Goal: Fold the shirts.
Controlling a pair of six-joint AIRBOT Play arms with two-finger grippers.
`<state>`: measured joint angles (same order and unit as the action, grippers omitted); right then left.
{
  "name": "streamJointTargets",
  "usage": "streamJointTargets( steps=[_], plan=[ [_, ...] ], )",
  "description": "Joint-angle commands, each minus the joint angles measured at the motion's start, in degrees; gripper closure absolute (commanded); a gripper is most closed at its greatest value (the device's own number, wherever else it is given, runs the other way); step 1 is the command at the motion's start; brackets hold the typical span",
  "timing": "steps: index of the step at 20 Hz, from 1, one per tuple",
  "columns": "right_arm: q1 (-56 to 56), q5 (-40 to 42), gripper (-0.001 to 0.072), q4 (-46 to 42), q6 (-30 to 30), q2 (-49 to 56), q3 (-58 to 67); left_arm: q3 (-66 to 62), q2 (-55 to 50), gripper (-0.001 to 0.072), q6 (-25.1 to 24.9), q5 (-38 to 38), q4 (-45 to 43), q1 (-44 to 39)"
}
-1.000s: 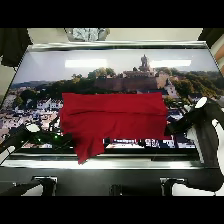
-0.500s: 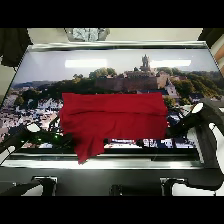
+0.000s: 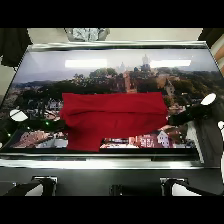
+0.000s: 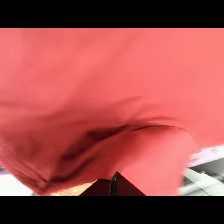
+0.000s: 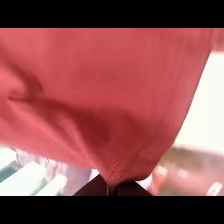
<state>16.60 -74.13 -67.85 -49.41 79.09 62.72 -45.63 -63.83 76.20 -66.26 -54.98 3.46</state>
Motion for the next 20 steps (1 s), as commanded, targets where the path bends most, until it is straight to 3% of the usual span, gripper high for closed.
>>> streamJointTargets(
  steps=[1, 4, 9, 14, 20],
  plan=[
    [-2.4, 5.2, 0.0673, 3.5, 0.7, -1.1, 4.8, -7.0, 0.2, 0.0685, 2.8, 0.5, -3.2, 0.0],
    [-6.1, 13.4, 0.0673, -1.1, -3.4, 2.0, 10.6, -14.7, -4.7, 0.0685, 4.2, 1.3, -8.3, 0.5],
    [-7.6, 14.5, 0.0672, -4.0, -6.7, 13.9, 22.4, -30.9, -18.3, 0.0685, 4.2, 1.9, -8.5, 1.6],
    [-7.6, 17.4, 0.0671, 3.4, -6.9, 22.3, 24.9, -36.1, -31.2, 0.0684, 4.8, 1.8, -6.5, 1.7],
    [-7.6, 18.2, 0.0667, 7.5, -7.0, 26.4, 24.9, -36.1, -36.5, 0.0675, 4.8, 3.4, -4.3, 1.6]
  ],
)
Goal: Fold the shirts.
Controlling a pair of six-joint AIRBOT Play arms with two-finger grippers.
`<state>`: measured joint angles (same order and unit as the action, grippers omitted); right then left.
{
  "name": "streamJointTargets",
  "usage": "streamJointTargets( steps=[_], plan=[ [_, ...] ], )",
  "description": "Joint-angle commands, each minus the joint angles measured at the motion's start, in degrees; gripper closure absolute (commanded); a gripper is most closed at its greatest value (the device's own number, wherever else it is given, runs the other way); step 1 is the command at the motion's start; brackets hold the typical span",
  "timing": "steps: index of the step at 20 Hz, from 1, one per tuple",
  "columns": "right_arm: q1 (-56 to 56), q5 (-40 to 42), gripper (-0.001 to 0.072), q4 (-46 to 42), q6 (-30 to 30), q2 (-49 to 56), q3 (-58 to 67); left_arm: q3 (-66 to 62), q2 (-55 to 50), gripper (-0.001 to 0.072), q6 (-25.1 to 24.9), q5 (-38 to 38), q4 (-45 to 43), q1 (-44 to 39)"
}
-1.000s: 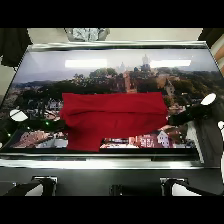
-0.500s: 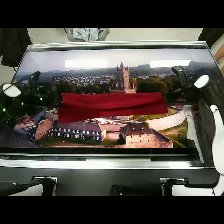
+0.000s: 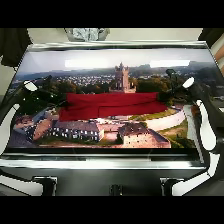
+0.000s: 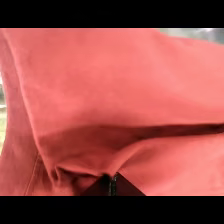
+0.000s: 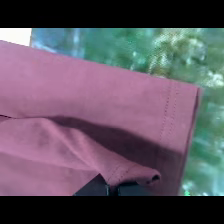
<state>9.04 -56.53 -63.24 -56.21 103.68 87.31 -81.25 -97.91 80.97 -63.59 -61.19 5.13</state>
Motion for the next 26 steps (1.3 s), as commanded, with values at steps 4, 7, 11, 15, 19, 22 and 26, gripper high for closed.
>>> streamJointTargets(
  steps=[4, 7, 11, 15, 19, 22, 26],
  plan=[
    [2.1, -5.1, 0.0007, 3.8, 5.2, -0.9, 3.2, -5.1, -2.1, 0.0046, 0.0, -4.7, 2.7, 2.1],
    [8.6, -8.6, 0.0004, 3.7, 3.0, -2.5, 4.7, -9.8, 0.5, 0.0047, 0.0, -8.7, 2.7, 4.9],
    [12.7, -15.8, 0.0001, 7.9, -0.2, 3.1, 4.7, -10.0, 7.4, 0.0049, 0.0, -8.5, 2.7, 4.6],
    [10.6, -18.1, 0.0002, 18.5, -0.2, 9.9, 4.7, -10.0, 13.0, 0.0049, 0.0, -8.5, 2.7, 2.1],
    [6.2, -10.7, 0.0094, 20.9, -3.2, 11.4, 4.7, -10.0, 16.5, 0.0050, 0.0, -8.5, 2.7, -1.2],
    [4.2, -9.5, 0.0666, 24.2, -2.8, 10.5, 4.7, -9.8, 16.3, 0.0109, 0.0, -8.2, 2.7, -4.9],
    [3.9, -12.2, 0.0669, 23.1, 0.6, 2.0, 4.7, -7.8, 12.4, 0.0678, 0.1, -3.1, 2.8, -13.2]
  ],
)
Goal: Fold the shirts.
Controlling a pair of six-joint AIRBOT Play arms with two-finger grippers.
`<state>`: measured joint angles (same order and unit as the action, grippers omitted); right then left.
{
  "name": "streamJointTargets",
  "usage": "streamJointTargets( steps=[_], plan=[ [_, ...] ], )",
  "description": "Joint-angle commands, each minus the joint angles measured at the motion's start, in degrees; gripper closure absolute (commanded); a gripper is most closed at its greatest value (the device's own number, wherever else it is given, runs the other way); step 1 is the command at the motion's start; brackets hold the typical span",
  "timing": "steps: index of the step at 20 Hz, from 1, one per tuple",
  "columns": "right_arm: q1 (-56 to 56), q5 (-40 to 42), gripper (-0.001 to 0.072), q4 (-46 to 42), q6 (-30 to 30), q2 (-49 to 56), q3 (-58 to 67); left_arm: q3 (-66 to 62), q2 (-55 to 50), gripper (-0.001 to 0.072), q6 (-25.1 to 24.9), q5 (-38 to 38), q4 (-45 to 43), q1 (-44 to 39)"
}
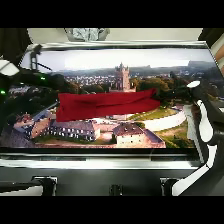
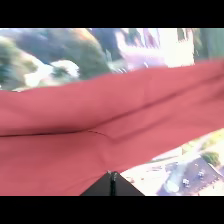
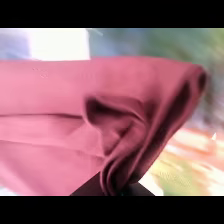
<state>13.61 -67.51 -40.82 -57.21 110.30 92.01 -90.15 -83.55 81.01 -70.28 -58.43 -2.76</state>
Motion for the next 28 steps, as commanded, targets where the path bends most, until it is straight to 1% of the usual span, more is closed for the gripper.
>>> streamJointTargets(
  steps=[1, 3, 5, 7, 8, 10, 12, 17, 18, 19, 20, 21, 23, 25, 26, 27, 28],
  plan=[
    [-0.7, -2.6, 0.0669, 0.7, 1.6, -7.3, 0.0, 1.3, -3.7, 0.0678, 0.0, 5.3, 0.0, -8.0],
    [-0.7, -6.0, 0.0669, 0.6, 1.5, -13.0, 0.0, 1.2, -8.0, 0.0678, 0.0, 8.9, 3.3, -13.5],
    [-0.7, -8.3, 0.0669, -0.7, 0.4, -18.8, 0.0, 1.2, -12.0, 0.0679, 0.4, 13.0, 9.5, -17.7],
    [-0.7, -10.8, 0.0670, -1.6, -2.1, -24.3, 0.0, 1.2, -15.8, 0.0679, 2.6, 17.7, 16.2, -20.7],
    [-0.9, -12.3, 0.0670, -1.6, -2.9, -26.4, 0.0, 1.2, -17.9, 0.0679, 2.6, 19.5, 20.7, -22.1],
    [-2.4, -15.0, 0.0670, -3.2, -4.3, -29.9, 0.0, 1.2, -22.2, 0.0679, 2.4, 20.7, 30.7, -24.8],
    [-5.1, -16.7, 0.0669, -5.3, -5.2, -32.8, 0.0, 1.2, -26.3, 0.0680, -0.3, 21.1, 38.6, -27.6],
    [-6.7, -17.7, 0.0669, -8.2, -8.3, -39.9, 0.0, 1.0, -32.6, 0.0680, -0.7, 24.0, 49.4, -32.2],
    [-6.7, -18.4, 0.0669, -8.9, -8.6, -40.4, 0.0, 0.9, -33.5, 0.0680, -3.1, 24.7, 52.4, -32.9],
    [-6.7, -19.1, 0.0669, -10.3, -8.6, -40.4, 0.0, 0.8, -33.8, 0.0680, -7.3, 25.4, 55.5, -33.3],
    [-6.7, -19.2, 0.0669, -12.0, -8.6, -40.0, 0.0, 0.8, -33.4, 0.0681, -9.6, 25.7, 56.1, -33.0],
    [-6.7, -18.6, 0.0669, -12.9, -8.6, -39.5, 0.0, 0.8, -32.2, 0.0682, -11.0, 24.7, 54.6, -32.2],
    [-7.3, -15.2, 0.0669, -9.9, -8.6, -37.6, 0.0, 0.9, -27.9, 0.0683, -10.6, 21.0, 45.5, -29.4],
    [-10.9, -7.8, 0.0670, -7.1, -8.6, -35.4, 0.0, 1.0, -21.1, 0.0682, -7.6, 17.6, 32.3, -25.5],
    [-14.0, -3.9, 0.0670, -6.4, -8.6, -34.1, 0.0, 1.2, -17.0, 0.0682, -7.0, 16.0, 25.9, -23.0],
    [-17.1, -0.6, 0.0669, -5.8, -8.7, -32.7, 0.0, 1.2, -12.3, 0.0682, -6.8, 13.7, 18.6, -19.7],
    [-20.7, 2.7, 0.0669, -5.4, -9.1, -30.9, 0.0, 1.2, -7.3, 0.0682, -5.0, 11.8, 11.5, -16.0]
  ],
)
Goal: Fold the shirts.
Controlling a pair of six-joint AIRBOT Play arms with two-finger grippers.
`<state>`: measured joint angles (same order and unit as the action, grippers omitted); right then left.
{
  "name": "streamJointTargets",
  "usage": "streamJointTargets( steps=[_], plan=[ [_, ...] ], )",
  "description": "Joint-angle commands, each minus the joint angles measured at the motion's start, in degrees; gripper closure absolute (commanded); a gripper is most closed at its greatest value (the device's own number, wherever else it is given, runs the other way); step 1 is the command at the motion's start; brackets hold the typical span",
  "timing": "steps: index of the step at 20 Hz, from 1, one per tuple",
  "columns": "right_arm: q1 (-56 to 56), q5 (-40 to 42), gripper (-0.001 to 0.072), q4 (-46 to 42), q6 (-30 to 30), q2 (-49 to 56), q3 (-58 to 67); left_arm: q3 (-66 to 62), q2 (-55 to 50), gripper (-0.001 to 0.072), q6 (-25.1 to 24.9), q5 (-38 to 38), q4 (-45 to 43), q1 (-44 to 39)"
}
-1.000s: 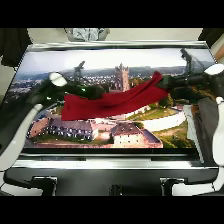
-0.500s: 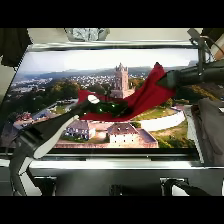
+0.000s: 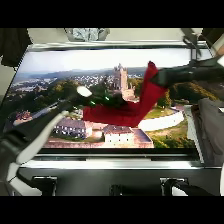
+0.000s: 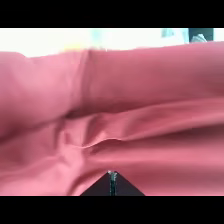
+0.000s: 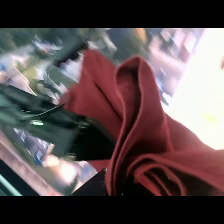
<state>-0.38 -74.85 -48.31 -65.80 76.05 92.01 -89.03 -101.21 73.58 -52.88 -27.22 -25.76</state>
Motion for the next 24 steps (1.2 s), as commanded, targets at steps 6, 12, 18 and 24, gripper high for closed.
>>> streamJointTargets(
  steps=[6, 12, 18, 24],
  plan=[
    [-24.4, 25.8, 0.0667, 6.2, -3.8, 19.0, 0.0, 0.1, 34.2, 0.0681, 6.2, -10.4, -32.2, 32.0],
    [-28.6, 26.5, 0.0018, 11.3, -3.9, 28.9, 0.0, 0.1, 44.6, 0.0681, 6.1, -14.1, -32.2, 41.8],
    [-8.8, 10.3, 0.0027, -12.7, -4.6, 18.1, 0.0, 0.2, 43.5, 0.0680, 5.7, -14.0, -32.2, 41.7],
    [4.2, 2.5, 0.0039, -12.7, -2.4, 17.5, -17.2, 0.2, 42.1, 0.0680, 5.7, -14.0, -32.2, 41.6]
  ],
)
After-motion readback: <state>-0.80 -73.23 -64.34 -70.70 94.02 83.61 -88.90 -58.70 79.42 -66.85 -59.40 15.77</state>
